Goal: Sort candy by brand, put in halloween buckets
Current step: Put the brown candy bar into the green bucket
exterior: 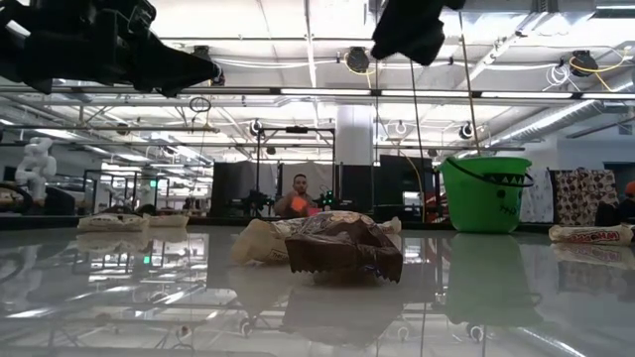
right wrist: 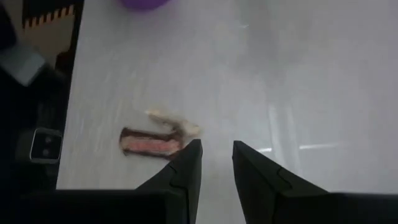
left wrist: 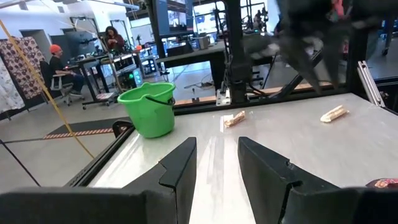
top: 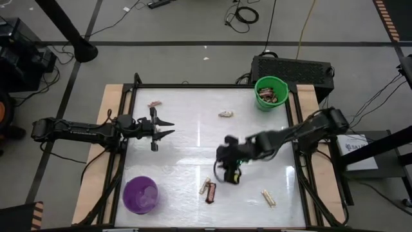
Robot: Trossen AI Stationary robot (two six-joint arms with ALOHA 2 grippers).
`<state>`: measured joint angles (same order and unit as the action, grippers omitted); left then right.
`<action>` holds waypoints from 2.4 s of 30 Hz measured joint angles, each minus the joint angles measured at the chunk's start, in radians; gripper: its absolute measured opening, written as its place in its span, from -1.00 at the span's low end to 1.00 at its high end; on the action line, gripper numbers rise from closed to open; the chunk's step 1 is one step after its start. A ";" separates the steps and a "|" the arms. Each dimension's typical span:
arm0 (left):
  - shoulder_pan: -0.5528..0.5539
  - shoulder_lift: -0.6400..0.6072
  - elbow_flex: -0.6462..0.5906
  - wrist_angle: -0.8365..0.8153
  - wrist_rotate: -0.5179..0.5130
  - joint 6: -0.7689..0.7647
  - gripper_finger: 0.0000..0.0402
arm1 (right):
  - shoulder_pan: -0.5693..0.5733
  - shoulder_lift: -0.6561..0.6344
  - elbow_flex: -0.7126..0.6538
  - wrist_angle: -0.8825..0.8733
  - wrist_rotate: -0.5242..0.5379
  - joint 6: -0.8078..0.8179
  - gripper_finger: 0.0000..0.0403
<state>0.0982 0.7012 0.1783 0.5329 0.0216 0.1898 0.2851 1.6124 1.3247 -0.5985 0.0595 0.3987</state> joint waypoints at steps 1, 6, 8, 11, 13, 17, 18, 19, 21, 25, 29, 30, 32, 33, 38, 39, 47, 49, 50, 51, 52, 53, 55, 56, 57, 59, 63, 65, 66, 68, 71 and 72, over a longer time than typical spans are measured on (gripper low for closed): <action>0.000 0.000 0.000 0.000 0.000 0.000 -0.36 | 0.018 0.026 0.000 0.022 -0.002 -0.002 -0.58; 0.000 0.000 0.000 0.000 0.000 0.000 -0.36 | 0.084 0.183 0.000 0.178 -0.008 -0.138 -0.58; 0.000 0.000 0.000 0.000 0.000 0.000 -0.36 | 0.103 0.249 0.000 0.234 -0.010 -0.214 -0.58; 0.000 0.000 0.000 0.000 0.000 0.000 -0.36 | 0.122 0.326 0.002 0.291 -0.013 -0.311 -0.58; 0.000 0.000 0.000 0.000 0.000 0.000 -0.36 | 0.132 0.359 0.015 0.293 -0.014 -0.354 -0.58; 0.000 0.000 0.000 0.000 0.000 0.000 -0.36 | 0.150 0.385 0.027 0.294 -0.012 -0.456 -0.58; 0.000 0.000 0.000 0.000 0.000 0.000 -0.36 | 0.155 0.385 0.029 0.292 -0.006 -0.479 -0.58; 0.000 0.000 0.000 0.000 0.000 0.000 -0.36 | 0.157 0.385 0.033 0.293 -0.001 -0.498 -0.57; 0.000 0.000 0.000 0.000 0.000 0.000 -0.36 | 0.163 0.385 0.044 0.293 0.019 -0.532 -0.54; 0.000 0.000 0.000 0.000 0.000 0.000 -0.36 | 0.176 0.385 0.059 0.298 0.052 -0.611 -0.39; 0.000 0.000 0.000 0.000 0.000 0.000 -0.36 | 0.179 0.384 0.059 0.286 0.053 -0.595 -0.15; 0.000 0.000 0.000 0.000 0.000 0.000 -0.36 | 0.178 0.384 0.059 0.287 0.053 -0.580 -0.08; 0.000 0.000 0.000 0.000 0.000 0.000 -0.36 | 0.178 0.384 0.059 0.288 0.047 -0.567 0.05; 0.000 0.000 0.000 0.000 0.000 0.000 -0.36 | 0.178 0.384 0.059 0.287 0.046 -0.566 0.11; 0.000 0.000 0.000 0.000 0.000 0.000 -0.36 | 0.180 0.384 0.059 0.286 0.044 -0.567 0.31; 0.000 0.000 0.000 0.000 0.000 0.000 -0.36 | 0.180 0.384 0.059 0.286 0.043 -0.568 0.34; 0.000 0.000 0.000 0.000 0.000 0.000 -0.36 | 0.180 0.399 0.059 0.275 0.043 -0.625 0.38; 0.000 0.000 0.000 0.000 0.000 0.000 -0.36 | 0.180 0.426 0.058 0.281 0.028 -0.625 0.38; 0.000 0.000 0.000 -0.001 0.000 0.000 -0.36 | 0.180 0.439 0.059 0.289 0.016 -0.624 0.38; 0.000 0.000 0.000 -0.001 0.000 0.000 -0.36 | 0.180 0.450 0.058 0.283 0.010 -0.629 0.38; 0.000 0.000 0.000 0.000 0.000 0.000 -0.36 | 0.180 0.457 0.058 0.282 0.010 -0.641 0.38; 0.000 0.000 0.000 0.000 0.000 0.000 -0.36 | 0.180 0.467 0.058 0.290 0.012 -0.653 0.38; 0.000 0.000 0.000 -0.001 0.000 0.000 -0.36 | 0.180 0.479 0.060 0.290 0.013 -0.644 0.38; 0.000 0.000 0.000 0.000 0.000 0.000 -0.36 | 0.180 0.481 0.060 0.288 0.012 -0.636 0.38; 0.000 0.000 0.000 0.000 0.000 0.000 -0.36 | 0.181 0.481 0.060 0.286 0.013 -0.623 0.38; 0.000 0.000 0.000 0.000 0.000 0.000 -0.36 | 0.181 0.483 0.060 0.284 0.015 -0.594 0.38; 0.000 0.000 0.000 0.000 0.000 0.000 -0.36 | 0.181 0.483 0.060 0.280 0.016 -0.563 0.37; 0.000 0.000 0.000 0.000 0.000 0.000 -0.36 | 0.181 0.483 0.060 0.279 0.015 -0.548 0.34; 0.000 0.000 0.000 0.000 0.000 0.000 -0.36 | 0.181 0.483 0.060 0.278 0.015 -0.540 0.31; 0.000 0.000 0.000 0.000 0.000 0.000 -0.36 | 0.181 0.483 0.060 0.278 0.013 -0.537 0.25; 0.000 0.000 0.000 0.000 0.000 0.000 -0.36 | 0.181 0.484 0.060 0.279 0.012 -0.538 0.14; 0.000 0.000 0.000 0.000 0.000 0.000 -0.36 | 0.181 0.484 0.060 0.279 0.012 -0.540 0.10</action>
<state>0.0986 0.7010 0.1783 0.5327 0.0219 0.1902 0.4664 2.0964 1.3842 -0.3191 0.0713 -0.1410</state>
